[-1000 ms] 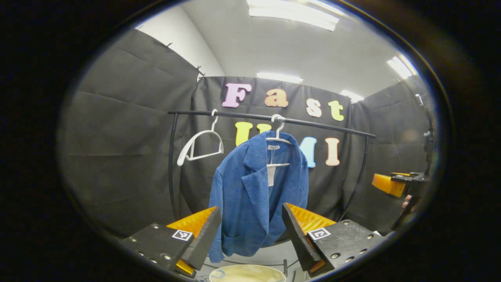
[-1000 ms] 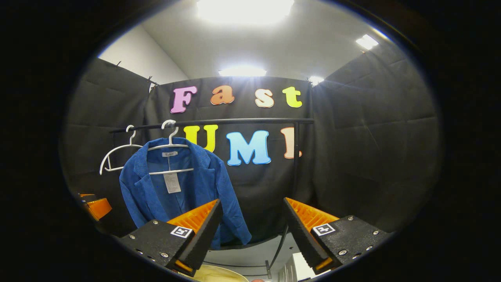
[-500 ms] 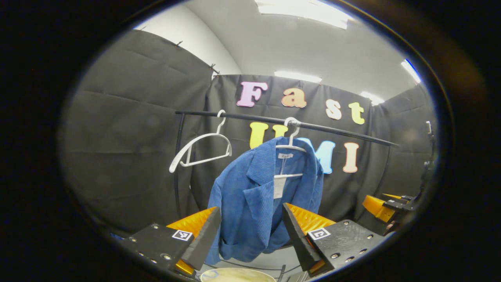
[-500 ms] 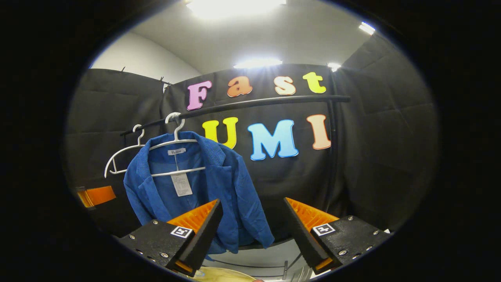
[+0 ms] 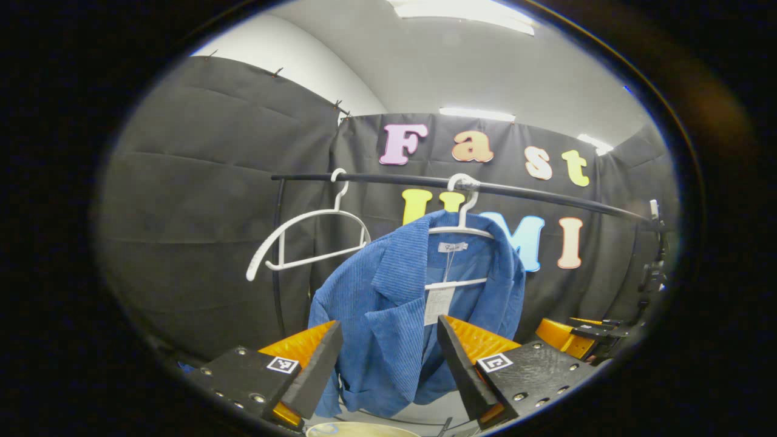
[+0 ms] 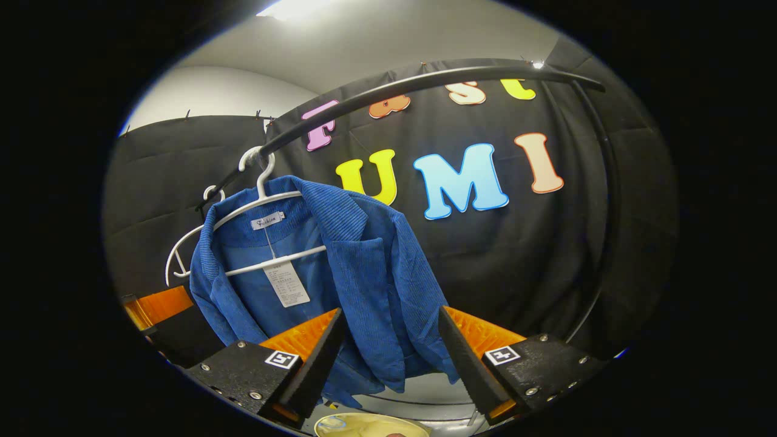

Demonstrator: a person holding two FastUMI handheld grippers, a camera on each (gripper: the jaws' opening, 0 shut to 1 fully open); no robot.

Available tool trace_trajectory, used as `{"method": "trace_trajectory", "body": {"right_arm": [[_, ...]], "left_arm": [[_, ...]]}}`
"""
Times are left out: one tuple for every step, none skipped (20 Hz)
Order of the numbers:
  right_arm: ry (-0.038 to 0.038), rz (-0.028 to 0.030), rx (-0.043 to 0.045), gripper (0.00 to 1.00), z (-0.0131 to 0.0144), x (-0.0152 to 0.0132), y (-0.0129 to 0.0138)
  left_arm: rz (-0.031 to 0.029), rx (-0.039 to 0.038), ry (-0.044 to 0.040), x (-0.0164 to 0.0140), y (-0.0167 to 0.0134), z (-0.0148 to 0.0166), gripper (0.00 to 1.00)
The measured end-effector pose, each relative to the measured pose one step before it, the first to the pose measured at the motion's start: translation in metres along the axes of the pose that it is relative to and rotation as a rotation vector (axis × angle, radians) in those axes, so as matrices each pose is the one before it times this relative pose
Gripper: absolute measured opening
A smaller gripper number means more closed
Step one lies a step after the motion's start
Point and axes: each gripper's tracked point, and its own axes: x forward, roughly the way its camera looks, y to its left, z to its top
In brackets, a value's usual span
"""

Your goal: Grasp the clothes on the hanger with both hands and then place them into the laundry hamper below.

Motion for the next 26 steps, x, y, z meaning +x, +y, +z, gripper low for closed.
{"method": "trace_trajectory", "body": {"right_arm": [[0.00970,0.01735,0.00950,0.92,-0.00159,0.00920,0.00157],[0.01198,0.01931,0.00851,0.92,-0.00241,0.00855,0.00338],[0.00974,0.01913,0.00645,0.95,-0.00094,0.00782,0.00224],[0.00624,0.01867,0.00243,0.95,-0.00098,0.00771,0.00422],[0.00515,0.01548,-0.00302,0.95,-0.00079,0.00716,0.00313],[0.00396,0.01187,-0.00541,0.95,-0.00106,0.00664,0.00295],[0.00141,0.01125,-0.00618,0.95,0.00078,0.00691,0.00322],[-0.00070,0.01037,-0.00544,0.95,0.00091,0.00592,0.00345],[-0.00288,0.00823,-0.00417,0.95,0.00185,0.00574,0.00181],[0.00043,0.01013,-0.00375,0.95,0.00110,0.00355,0.00220],[-0.00165,0.01204,-0.00250,0.95,0.00255,0.00393,0.00302],[-0.00440,0.01141,-0.00336,0.95,0.00234,0.00669,0.00393],[-0.00673,0.00534,-0.00626,0.95,0.00313,0.00582,0.00214],[-0.00405,0.00052,-0.00735,0.95,0.00142,0.00424,0.00010],[-0.00458,-0.00011,-0.00604,0.95,0.00256,0.00436,0.00064],[-0.00101,-0.00196,-0.00539,0.95,0.00056,0.00433,0.00071],[-0.00180,-0.00182,-0.00401,0.95,0.00169,0.00366,-0.00047],[-0.00171,-0.00188,-0.00313,0.95,0.00046,0.00454,-0.00041],[-0.00100,-0.00365,-0.00302,0.95,0.00079,0.00432,-0.00140],[-0.00131,-0.00509,-0.00158,0.95,0.00035,0.00317,-0.00124],[-0.00039,-0.00285,-0.00014,0.95,0.00077,0.00312,-0.00213],[0.00371,-0.00193,0.00037,0.95,-0.00153,0.00332,-0.00076],[-0.00188,0.00352,0.00051,0.95,0.00024,0.00292,0.00018],[-0.00341,0.00456,-0.00158,0.94,0.00072,0.00300,-0.00008],[-0.00227,0.00926,-0.00188,0.87,0.00044,0.00212,0.00116],[0.00242,0.00718,-0.00241,0.86,-0.00156,0.00139,0.00106]], "left_arm": [[0.01550,-0.00199,0.01138,0.00787,-0.00081,-0.00317,0.91],[0.01141,-0.00270,0.00487,0.00775,-0.00102,-0.00178,0.90],[0.00919,0.00009,0.00285,0.00715,-0.00150,-0.00101,0.90],[0.00986,0.00422,0.00217,0.00576,-0.00091,-0.00232,0.91],[0.01092,0.00658,0.00197,0.00595,-0.00126,-0.00109,0.91],[0.00910,0.00626,-0.00135,0.00430,-0.00170,-0.00045,0.91],[0.00831,0.00394,-0.00152,0.00543,-0.00131,-0.00007,0.91],[0.00564,0.00110,0.00106,0.00524,-0.00261,-0.00160,0.91],[0.00756,-0.00199,0.00239,0.00436,-0.00136,-0.00127,0.91],[0.00615,-0.00509,0.00318,0.00384,-0.00063,-0.00164,0.91],[0.01141,-0.00895,0.00145,0.00492,-0.00057,-0.00167,0.91],[0.01592,-0.00805,-0.00080,0.00368,0.00000,-0.00085,0.91],[0.01516,-0.00499,-0.00456,0.00357,0.00093,0.00050,0.90],[0.01487,-0.00094,-0.00802,0.00314,0.00124,-0.00071,0.90],[0.01570,0.00284,-0.00679,0.00473,0.00142,0.00121,0.90],[0.01240,0.00304,-0.00157,0.00395,0.00136,0.00021,0.90],[0.01260,0.00088,-0.00089,0.00487,0.00139,0.00174,0.90],[0.00708,-0.00100,0.00037,0.00546,0.00129,-0.00032,0.91],[0.00306,-0.00262,-0.00162,0.00331,-0.00010,0.00159,0.91],[0.00293,-0.00071,-0.00266,0.00467,-0.00164,0.00065,0.91],[0.00451,0.00083,-0.00266,0.00310,-0.00066,-0.00083,0.91],[0.01008,0.00297,-0.00017,0.00134,0.00131,-0.00340,0.90],[0.00319,0.00543,0.00328,0.00261,-0.00045,-0.00127,0.90],[0.00018,0.00477,-0.00100,0.00013,0.00003,-0.00154,0.86],[0.00207,0.00488,-0.00003,0.00148,-0.00016,-0.00015,0.82],[-0.00951,0.00056,0.00451,0.00189,-0.00227,-0.00215,0.77]]}}
